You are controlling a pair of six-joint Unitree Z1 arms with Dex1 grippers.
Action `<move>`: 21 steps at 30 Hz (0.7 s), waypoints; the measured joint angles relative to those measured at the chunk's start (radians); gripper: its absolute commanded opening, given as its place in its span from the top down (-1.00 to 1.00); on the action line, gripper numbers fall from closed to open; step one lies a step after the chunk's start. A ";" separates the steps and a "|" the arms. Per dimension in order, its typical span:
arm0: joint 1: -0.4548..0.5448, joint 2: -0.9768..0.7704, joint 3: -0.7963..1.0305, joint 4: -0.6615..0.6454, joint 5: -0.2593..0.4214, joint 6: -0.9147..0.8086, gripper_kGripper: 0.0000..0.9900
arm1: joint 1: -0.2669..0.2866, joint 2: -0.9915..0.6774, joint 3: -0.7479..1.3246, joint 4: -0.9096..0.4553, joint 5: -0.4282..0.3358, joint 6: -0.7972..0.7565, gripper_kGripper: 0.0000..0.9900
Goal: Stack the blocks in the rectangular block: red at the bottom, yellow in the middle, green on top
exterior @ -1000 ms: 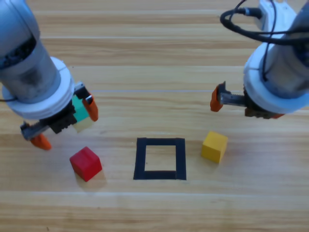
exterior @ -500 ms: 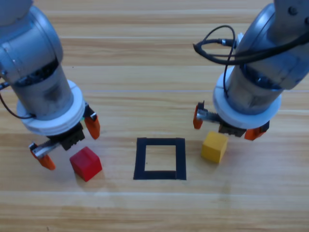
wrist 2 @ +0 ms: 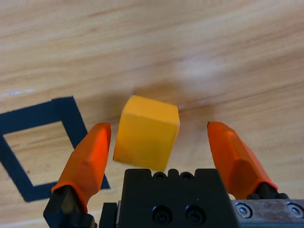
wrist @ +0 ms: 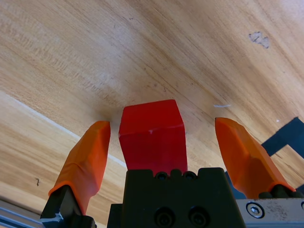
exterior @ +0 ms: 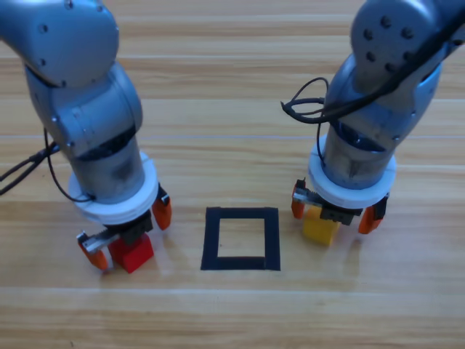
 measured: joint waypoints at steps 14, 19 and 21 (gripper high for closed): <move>-0.001 -0.008 0.042 -0.034 -0.014 0.139 0.67 | -0.016 0.018 -0.034 0.005 0.041 -0.036 0.57; -0.001 0.008 -0.005 -0.031 -0.030 0.366 0.90 | -0.016 0.015 -0.037 0.032 0.042 -0.058 0.59; -0.001 0.019 -0.050 -0.026 -0.038 0.475 0.90 | -0.016 0.010 -0.037 0.052 0.042 -0.093 0.59</move>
